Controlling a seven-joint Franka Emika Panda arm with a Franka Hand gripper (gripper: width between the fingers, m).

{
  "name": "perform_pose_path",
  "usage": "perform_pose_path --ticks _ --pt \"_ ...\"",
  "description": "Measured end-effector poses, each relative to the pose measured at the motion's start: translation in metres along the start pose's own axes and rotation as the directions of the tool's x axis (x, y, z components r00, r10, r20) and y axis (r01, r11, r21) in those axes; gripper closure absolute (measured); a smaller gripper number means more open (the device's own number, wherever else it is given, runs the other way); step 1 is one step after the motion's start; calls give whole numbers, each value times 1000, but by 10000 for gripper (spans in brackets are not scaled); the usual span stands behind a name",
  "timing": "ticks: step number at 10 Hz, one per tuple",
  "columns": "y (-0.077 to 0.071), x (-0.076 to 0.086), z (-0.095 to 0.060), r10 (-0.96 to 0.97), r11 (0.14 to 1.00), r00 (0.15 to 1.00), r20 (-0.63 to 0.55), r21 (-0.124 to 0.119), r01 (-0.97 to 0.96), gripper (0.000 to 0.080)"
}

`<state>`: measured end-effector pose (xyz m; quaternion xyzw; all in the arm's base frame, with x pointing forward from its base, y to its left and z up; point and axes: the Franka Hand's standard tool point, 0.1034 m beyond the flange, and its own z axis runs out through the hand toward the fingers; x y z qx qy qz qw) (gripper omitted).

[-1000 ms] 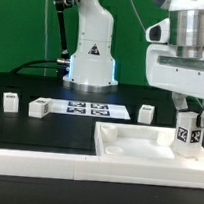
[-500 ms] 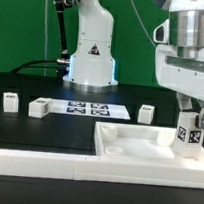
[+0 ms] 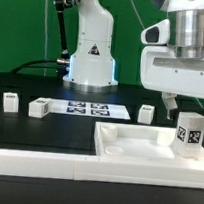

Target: Assemble square table

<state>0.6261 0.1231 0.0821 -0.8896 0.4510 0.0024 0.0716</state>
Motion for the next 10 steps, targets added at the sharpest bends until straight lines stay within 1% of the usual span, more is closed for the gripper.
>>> perform_pose_path --ticks 2,4,7,8,9,10 --pt "0 0 1 -192 981 981 0 -1 192 150" --pt "0 -2 2 -319 948 948 1 -5 319 150" --pt "1 -1 3 -574 819 819 -3 -20 574 150" --pt "1 -1 3 -635 772 773 -2 -21 635 150" --pt "2 0 3 -711 703 703 1 -22 711 150" --pt "2 1 3 -749 663 663 2 -22 749 150"
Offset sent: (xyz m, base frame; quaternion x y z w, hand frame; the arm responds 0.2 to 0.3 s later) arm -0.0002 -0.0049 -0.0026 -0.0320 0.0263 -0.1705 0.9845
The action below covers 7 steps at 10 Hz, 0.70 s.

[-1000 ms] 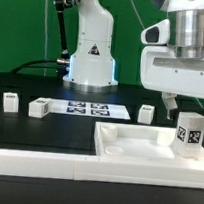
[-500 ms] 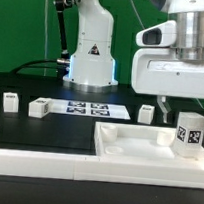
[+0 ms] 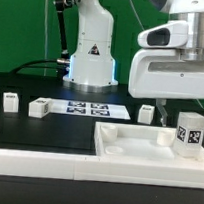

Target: Assemble square table

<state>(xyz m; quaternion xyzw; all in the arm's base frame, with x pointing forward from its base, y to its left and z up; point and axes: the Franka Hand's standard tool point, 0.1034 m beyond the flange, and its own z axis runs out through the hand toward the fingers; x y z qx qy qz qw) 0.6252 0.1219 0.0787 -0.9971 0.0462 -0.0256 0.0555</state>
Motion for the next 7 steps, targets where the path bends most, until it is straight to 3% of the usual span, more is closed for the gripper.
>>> perform_pose_path --ticks 2,3,4,5,6,7 --pt "0 0 0 -138 990 990 0 -1 138 150" --pt "0 0 0 -192 981 981 0 -1 192 236" --pt "0 0 0 -202 979 979 0 -1 202 372" --pt "0 0 0 -202 979 979 0 -1 202 372" --pt "3 1 0 -196 981 981 -1 -4 196 504" --pt "4 1 0 -171 985 985 0 -5 171 504"
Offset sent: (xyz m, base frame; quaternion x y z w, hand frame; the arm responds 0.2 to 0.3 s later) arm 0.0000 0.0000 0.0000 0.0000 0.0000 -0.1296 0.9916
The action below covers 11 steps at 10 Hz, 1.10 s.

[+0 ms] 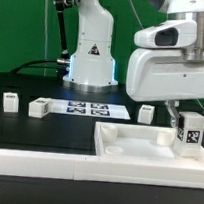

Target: Assemble square table

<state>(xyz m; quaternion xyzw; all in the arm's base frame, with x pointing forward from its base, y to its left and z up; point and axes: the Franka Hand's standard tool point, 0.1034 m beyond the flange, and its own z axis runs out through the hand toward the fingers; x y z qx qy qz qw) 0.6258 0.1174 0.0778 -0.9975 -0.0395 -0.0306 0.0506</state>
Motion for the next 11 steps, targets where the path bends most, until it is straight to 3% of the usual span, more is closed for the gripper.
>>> perform_pose_path --ticks 2,5,8,11 --pt "1 0 0 6 1000 1000 0 0 -6 506" --pt "1 -1 1 277 961 961 -8 3 -277 506" --pt "1 -3 2 540 842 842 -9 6 -540 506" --pt "0 -4 2 765 643 644 8 19 -765 506"
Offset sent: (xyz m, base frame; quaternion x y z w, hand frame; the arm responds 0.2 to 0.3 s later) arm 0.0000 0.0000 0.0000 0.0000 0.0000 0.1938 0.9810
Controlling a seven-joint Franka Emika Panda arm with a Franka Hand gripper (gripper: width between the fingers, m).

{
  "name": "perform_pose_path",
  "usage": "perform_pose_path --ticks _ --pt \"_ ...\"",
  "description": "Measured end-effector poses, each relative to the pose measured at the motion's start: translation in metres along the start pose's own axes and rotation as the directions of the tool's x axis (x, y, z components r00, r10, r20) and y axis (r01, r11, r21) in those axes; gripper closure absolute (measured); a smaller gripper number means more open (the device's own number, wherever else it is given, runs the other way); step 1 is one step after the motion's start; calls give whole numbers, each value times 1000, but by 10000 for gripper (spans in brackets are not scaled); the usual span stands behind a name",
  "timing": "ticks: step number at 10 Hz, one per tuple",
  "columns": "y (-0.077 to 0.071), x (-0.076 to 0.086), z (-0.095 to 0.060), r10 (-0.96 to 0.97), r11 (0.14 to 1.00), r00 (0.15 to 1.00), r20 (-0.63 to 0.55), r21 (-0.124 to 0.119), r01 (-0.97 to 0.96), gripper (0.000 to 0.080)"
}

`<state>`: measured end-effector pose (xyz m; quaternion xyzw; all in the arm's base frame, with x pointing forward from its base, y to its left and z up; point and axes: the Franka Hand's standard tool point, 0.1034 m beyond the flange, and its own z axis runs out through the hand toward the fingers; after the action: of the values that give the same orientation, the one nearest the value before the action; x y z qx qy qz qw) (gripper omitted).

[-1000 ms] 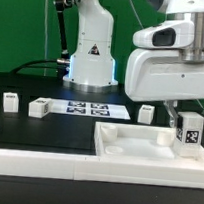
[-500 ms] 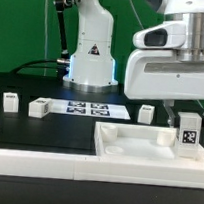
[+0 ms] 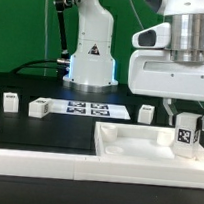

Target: Assemble square table

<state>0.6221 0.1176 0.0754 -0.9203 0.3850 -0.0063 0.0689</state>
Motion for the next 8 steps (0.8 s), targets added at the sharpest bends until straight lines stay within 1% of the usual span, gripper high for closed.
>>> perform_pose_path --ticks 1,3,6,8 --pt "0 -1 0 103 995 995 7 5 -103 506" --pt "-1 -2 1 245 969 969 10 3 -245 506" --pt "-3 -3 1 390 921 920 19 7 -390 506" --pt "-4 -4 1 492 870 870 26 8 -493 506"
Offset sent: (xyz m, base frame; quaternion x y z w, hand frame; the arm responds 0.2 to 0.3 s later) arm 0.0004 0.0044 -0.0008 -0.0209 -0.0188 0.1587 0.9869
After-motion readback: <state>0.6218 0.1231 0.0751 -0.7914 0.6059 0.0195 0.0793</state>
